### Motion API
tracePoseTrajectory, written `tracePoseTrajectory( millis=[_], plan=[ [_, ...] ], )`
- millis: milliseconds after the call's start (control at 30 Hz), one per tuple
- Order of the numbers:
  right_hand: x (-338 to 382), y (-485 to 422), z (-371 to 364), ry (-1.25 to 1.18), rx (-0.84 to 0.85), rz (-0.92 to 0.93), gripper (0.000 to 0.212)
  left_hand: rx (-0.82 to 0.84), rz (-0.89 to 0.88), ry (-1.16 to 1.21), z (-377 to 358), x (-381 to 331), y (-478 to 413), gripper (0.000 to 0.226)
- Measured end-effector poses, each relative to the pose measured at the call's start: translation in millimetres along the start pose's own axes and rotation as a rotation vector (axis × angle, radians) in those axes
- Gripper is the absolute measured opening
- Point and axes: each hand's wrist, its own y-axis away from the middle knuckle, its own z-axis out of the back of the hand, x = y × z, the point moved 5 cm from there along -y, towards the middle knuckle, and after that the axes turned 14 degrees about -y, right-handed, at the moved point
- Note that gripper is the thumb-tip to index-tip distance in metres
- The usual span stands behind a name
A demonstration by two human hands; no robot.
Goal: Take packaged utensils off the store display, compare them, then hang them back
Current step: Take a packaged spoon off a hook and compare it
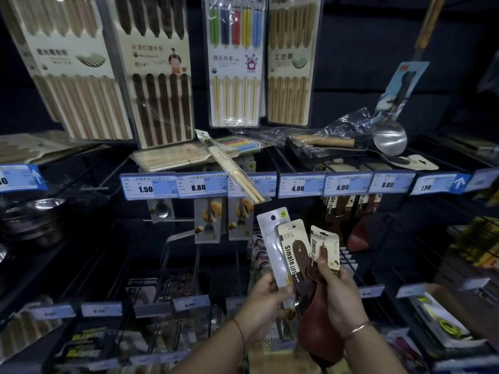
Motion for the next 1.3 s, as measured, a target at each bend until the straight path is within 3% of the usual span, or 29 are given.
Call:
tracePoseTrajectory(
  millis=[200, 367, 700, 967, 1100, 1300],
  plan=[
    [-6, 3, 9, 0.027, -0.099, 0.053, 0.011, -0.068, -0.083, -0.163, -10, -5, 4, 0.029],
    [-4, 9, 6, 0.054, -0.105, 0.081, 0.013, -0.151, -0.122, -0.141, -9, -3, 1, 0.024],
    [5, 22, -7, 0.188, 0.154, 0.040, 0.033, -0.135, -0.126, -0.127, -8, -2, -3, 0.024],
    [8, 24, -12, 0.031, 0.357, -0.219, 0.051, -0.079, -0.080, -0.084, -3, -5, -2, 0.026],
    [3, 25, -12, 0.004, 0.381, -0.244, 0.054, -0.113, -0.038, -0.100, 1, -8, 1, 0.026],
    [-12, 28, -10, -0.026, 0.279, -0.151, 0.049, -0.145, -0.056, -0.150, 5, -5, 1, 0.045]
  ],
)
